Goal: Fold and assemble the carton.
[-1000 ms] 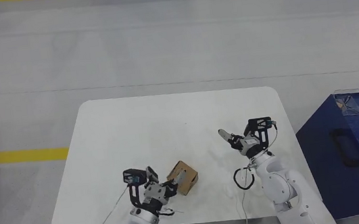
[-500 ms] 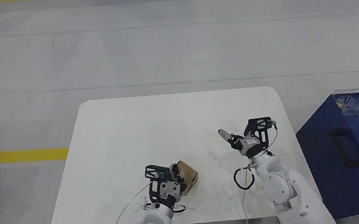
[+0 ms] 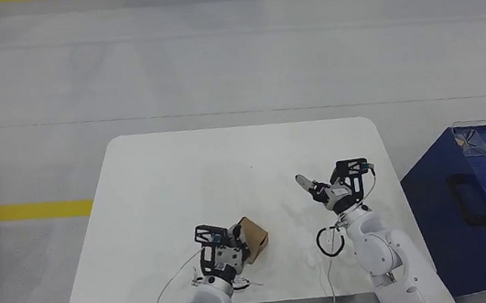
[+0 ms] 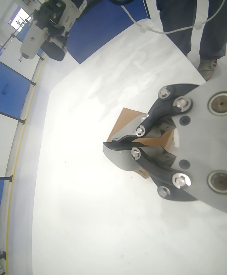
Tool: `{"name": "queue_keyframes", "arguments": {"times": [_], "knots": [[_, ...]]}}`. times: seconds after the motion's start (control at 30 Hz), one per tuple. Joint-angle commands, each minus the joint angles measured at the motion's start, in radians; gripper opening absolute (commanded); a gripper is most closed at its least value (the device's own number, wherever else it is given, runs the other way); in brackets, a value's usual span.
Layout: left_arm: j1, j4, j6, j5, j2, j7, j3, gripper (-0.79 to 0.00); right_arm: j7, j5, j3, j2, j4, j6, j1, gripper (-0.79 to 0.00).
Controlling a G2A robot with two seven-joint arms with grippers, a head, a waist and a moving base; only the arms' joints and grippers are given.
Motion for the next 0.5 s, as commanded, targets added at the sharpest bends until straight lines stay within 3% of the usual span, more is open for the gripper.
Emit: {"name": "queue_keyframes", "arguments": {"times": [0.0,0.17,0.33,0.47], "knots": [[-0.006,0.005,0.01,0.012,-0.002,-0.009,0.005,-0.785,0.0,0.0,0.0,0.0,0.0,0.0,0.0,0.0],[0.011,-0.015,-0.021,-0.039,-0.005,0.081,-0.005,-0.785,0.0,0.0,0.0,0.0,0.0,0.0,0.0,0.0],[0.001,0.025,0.003,0.002,-0.008,0.023,0.007,-0.785,0.0,0.0,0.0,0.0,0.0,0.0,0.0,0.0],[0.001,0.01,-0.002,-0.039,-0.015,0.095,0.007,-0.785,0.0,0.0,0.0,0.0,0.0,0.0,0.0,0.0]]}}
